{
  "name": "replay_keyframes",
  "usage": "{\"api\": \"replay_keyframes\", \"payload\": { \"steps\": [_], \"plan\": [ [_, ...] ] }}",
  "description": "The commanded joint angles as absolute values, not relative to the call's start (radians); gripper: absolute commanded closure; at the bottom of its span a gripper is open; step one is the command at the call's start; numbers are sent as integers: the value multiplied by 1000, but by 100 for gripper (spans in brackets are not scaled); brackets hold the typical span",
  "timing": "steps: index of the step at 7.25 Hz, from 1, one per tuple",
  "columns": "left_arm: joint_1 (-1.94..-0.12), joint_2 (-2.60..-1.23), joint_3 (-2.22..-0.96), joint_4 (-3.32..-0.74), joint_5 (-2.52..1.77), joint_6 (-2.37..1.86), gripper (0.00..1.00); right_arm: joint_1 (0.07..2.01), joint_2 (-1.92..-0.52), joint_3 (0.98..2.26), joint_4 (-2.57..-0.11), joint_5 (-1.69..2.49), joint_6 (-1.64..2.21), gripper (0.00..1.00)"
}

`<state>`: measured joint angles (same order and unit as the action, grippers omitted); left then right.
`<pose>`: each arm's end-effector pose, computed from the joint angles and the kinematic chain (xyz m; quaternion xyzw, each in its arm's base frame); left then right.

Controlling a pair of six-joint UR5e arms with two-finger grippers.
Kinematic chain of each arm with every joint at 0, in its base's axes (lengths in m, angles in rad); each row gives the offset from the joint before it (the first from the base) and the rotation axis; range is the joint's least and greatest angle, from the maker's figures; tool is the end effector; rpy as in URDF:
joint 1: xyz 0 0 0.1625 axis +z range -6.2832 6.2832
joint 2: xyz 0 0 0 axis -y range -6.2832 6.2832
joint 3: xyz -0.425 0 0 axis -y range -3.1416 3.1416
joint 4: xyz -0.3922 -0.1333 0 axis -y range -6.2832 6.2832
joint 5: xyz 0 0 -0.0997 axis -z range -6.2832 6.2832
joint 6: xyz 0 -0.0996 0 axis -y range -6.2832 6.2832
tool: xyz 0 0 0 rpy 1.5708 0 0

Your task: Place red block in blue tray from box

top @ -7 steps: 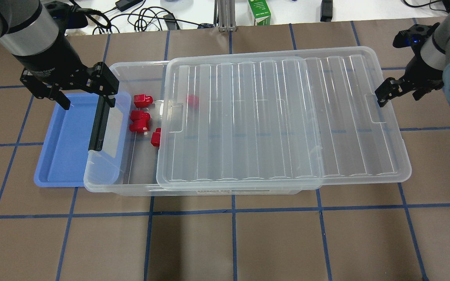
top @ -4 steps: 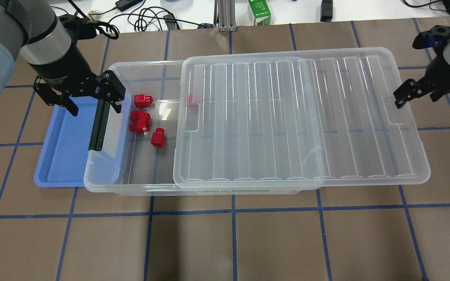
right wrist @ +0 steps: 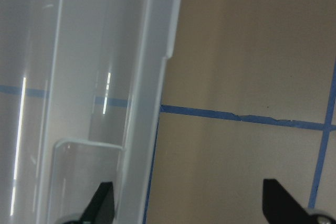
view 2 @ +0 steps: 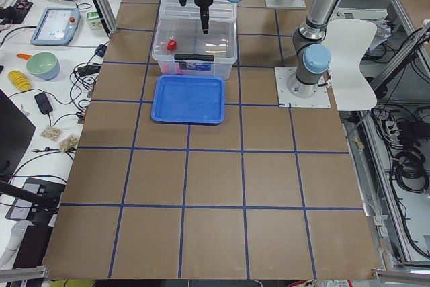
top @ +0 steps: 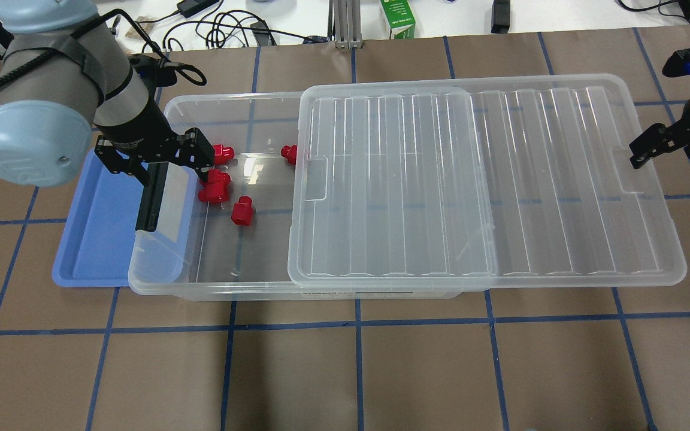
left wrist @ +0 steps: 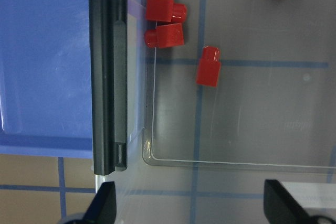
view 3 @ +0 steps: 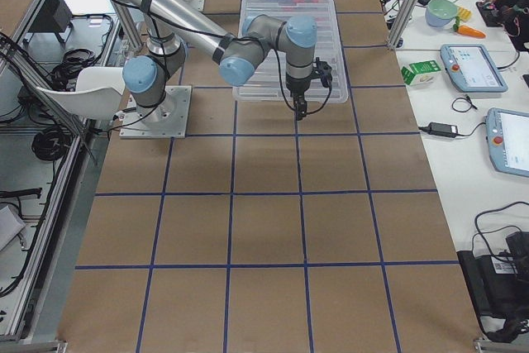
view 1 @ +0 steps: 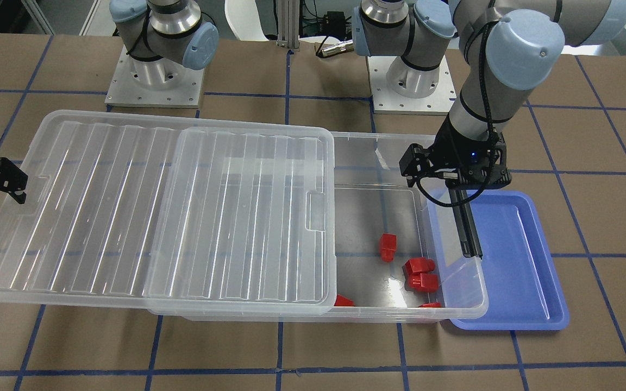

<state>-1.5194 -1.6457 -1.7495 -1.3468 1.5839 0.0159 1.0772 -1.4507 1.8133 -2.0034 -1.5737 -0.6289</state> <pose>-0.1057 -0.5143 0.3854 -0.0176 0.9997 0.0150 0.0060 -0.1312 -0.5245 0.3529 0.0675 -0.9971 0.0289 0.0199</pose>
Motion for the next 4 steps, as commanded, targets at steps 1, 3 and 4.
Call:
{"api": "replay_keyframes", "payload": {
  "steps": [1, 3, 4],
  "plan": [
    [-1522, -1695, -1761, -1292, 1583, 31, 9, 1075, -1451, 1807, -2002, -1574, -630, 0],
    [-1555, -1721, -1764, -1293, 1580, 31, 22, 1074, -1451, 1809, -2002, -1580, -632, 0],
    [-1560, -1738, -1764, -1293, 1578, 28, 22, 1074, -1451, 1809, -2002, -1580, -632, 0]
  ]
}}
